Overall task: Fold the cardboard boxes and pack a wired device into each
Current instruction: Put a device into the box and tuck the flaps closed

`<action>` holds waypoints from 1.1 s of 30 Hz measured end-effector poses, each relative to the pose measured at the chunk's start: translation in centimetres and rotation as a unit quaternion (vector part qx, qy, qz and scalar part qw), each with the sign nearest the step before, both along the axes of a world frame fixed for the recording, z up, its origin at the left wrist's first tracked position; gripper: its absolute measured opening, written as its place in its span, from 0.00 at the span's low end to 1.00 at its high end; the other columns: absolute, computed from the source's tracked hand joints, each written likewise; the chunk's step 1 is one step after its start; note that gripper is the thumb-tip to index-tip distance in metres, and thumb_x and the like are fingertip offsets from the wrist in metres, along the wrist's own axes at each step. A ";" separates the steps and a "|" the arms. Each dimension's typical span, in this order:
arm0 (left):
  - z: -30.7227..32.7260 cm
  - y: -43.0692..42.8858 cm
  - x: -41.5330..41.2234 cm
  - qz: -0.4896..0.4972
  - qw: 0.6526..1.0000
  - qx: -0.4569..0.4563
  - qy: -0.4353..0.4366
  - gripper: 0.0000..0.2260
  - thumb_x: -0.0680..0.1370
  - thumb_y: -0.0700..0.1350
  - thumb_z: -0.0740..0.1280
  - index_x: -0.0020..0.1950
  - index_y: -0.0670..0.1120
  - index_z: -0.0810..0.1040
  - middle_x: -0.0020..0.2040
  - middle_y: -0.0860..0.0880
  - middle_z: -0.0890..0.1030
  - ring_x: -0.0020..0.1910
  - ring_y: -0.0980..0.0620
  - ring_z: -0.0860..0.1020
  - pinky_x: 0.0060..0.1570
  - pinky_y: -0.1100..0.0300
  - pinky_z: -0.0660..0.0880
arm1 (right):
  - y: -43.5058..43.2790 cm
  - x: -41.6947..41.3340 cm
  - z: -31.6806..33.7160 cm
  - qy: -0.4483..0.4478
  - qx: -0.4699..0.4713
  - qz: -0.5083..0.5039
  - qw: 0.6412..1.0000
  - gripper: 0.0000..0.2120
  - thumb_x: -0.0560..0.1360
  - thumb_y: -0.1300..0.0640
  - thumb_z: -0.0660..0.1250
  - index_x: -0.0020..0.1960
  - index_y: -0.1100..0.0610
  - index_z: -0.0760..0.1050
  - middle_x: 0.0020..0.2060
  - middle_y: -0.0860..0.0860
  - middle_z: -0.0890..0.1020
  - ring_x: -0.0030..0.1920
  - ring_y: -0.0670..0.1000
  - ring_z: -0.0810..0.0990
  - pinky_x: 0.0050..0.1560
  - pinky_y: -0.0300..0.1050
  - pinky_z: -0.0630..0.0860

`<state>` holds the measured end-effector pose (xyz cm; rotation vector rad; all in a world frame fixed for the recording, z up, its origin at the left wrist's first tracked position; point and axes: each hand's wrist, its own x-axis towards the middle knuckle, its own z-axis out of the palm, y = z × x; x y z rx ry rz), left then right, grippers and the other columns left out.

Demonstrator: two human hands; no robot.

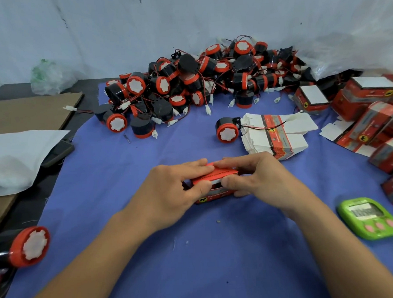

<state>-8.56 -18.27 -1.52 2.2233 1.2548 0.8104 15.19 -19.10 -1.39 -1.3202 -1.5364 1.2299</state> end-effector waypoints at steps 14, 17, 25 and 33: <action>-0.6 -0.5 0.6 0.008 0.988 0.145 -0.043 0.12 0.75 0.49 0.73 0.58 0.55 0.87 0.58 0.71 0.78 0.61 0.76 0.74 0.67 0.69 0.71 | 0.0 -0.4 -0.2 0.032 -0.012 -0.020 0.999 0.14 0.76 0.56 0.77 0.58 0.42 0.85 0.52 0.52 0.87 0.52 0.56 0.86 0.46 0.44 0.84; -0.4 -0.2 0.4 0.013 0.992 0.120 -0.031 0.13 0.75 0.51 0.72 0.59 0.58 0.86 0.58 0.71 0.78 0.64 0.78 0.71 0.70 0.70 0.67 | 0.2 -0.8 -0.5 0.015 0.002 -0.041 0.999 0.14 0.75 0.53 0.77 0.59 0.41 0.85 0.48 0.50 0.87 0.47 0.59 0.86 0.48 0.51 0.86; 0.1 0.4 -0.3 -0.039 0.995 0.071 0.050 0.21 0.79 0.38 0.74 0.68 0.58 0.81 0.68 0.64 0.76 0.71 0.74 0.65 0.74 0.72 0.58 | 0.1 -1.2 -0.5 0.065 -0.019 -0.077 0.995 0.15 0.76 0.59 0.75 0.57 0.42 0.86 0.52 0.45 0.87 0.53 0.44 0.85 0.44 0.39 0.82; -0.6 0.1 0.4 -0.010 0.997 -0.014 -0.071 0.17 0.79 0.43 0.74 0.60 0.65 0.83 0.60 0.76 0.77 0.69 0.74 0.69 0.70 0.74 0.63 | 0.1 -1.6 -0.5 0.071 -0.015 -0.098 0.992 0.17 0.77 0.59 0.73 0.61 0.41 0.84 0.56 0.44 0.86 0.54 0.45 0.85 0.44 0.38 0.81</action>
